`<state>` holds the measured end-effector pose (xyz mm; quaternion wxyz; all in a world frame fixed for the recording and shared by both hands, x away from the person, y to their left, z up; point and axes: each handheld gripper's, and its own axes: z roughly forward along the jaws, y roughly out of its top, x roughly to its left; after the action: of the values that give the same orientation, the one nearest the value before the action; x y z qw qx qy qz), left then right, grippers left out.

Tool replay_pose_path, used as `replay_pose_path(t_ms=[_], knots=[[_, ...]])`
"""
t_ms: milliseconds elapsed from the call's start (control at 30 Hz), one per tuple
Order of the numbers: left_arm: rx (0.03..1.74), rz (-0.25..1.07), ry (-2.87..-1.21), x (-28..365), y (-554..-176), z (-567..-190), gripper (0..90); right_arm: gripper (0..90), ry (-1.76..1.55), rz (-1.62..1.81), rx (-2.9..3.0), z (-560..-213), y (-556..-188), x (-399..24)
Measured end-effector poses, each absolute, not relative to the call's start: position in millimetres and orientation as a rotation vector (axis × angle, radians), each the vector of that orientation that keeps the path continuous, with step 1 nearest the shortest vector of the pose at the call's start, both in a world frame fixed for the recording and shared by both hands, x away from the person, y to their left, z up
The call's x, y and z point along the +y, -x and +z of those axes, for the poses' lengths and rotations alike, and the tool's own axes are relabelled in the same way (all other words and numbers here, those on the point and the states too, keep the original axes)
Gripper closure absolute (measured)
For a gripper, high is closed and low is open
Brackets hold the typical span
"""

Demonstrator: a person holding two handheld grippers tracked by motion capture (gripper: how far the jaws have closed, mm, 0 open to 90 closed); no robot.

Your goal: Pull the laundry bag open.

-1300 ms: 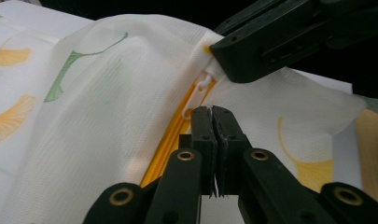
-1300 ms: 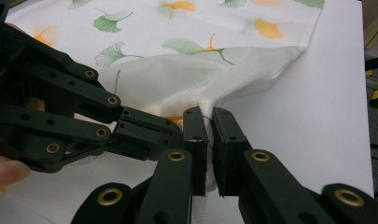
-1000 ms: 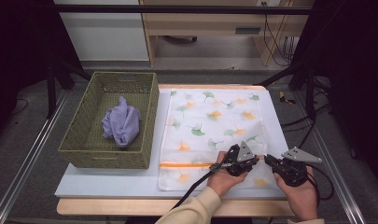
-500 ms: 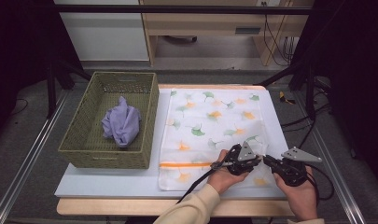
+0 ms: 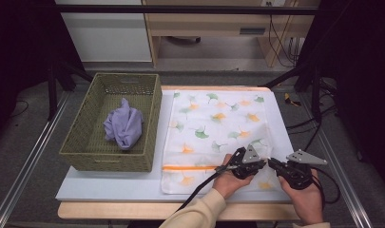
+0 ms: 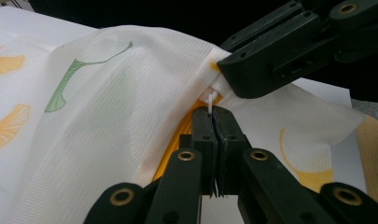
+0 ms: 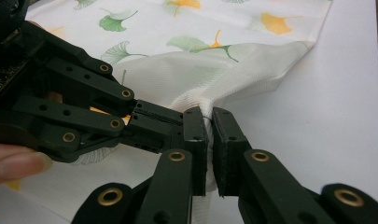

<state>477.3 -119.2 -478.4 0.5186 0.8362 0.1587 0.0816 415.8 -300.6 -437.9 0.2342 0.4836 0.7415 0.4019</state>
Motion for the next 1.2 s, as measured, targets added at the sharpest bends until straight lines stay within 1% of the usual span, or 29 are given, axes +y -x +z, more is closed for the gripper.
replay_pose_path(t_ms=[433,500,567,933,1100,1200], knots=[[0.415,0.191,-1.963,-122.2,-476.7,-482.0,83.9,85.3,-1.348,1.112,2.024,-438.3,-416.3,-303.3],[0.419,0.176,-1.955,-122.4,-476.3,-482.6,80.8,85.3,-1.352,1.111,2.020,-438.4,-416.6,-303.8],[0.409,0.181,-1.955,-122.3,-475.5,-482.4,79.7,85.3,-1.358,1.116,2.017,-438.7,-416.6,-305.0],[0.428,0.187,-1.949,-121.9,-476.7,-482.6,88.7,85.3,-1.367,1.136,2.012,-438.5,-416.4,-306.0],[0.427,0.212,-1.957,-120.1,-475.0,-481.4,89.1,85.3,-1.363,1.133,2.013,-438.6,-416.8,-305.2],[0.433,0.206,-1.954,-117.8,-473.2,-480.2,89.2,85.3,-1.368,1.132,2.014,-438.2,-416.2,-304.6]])
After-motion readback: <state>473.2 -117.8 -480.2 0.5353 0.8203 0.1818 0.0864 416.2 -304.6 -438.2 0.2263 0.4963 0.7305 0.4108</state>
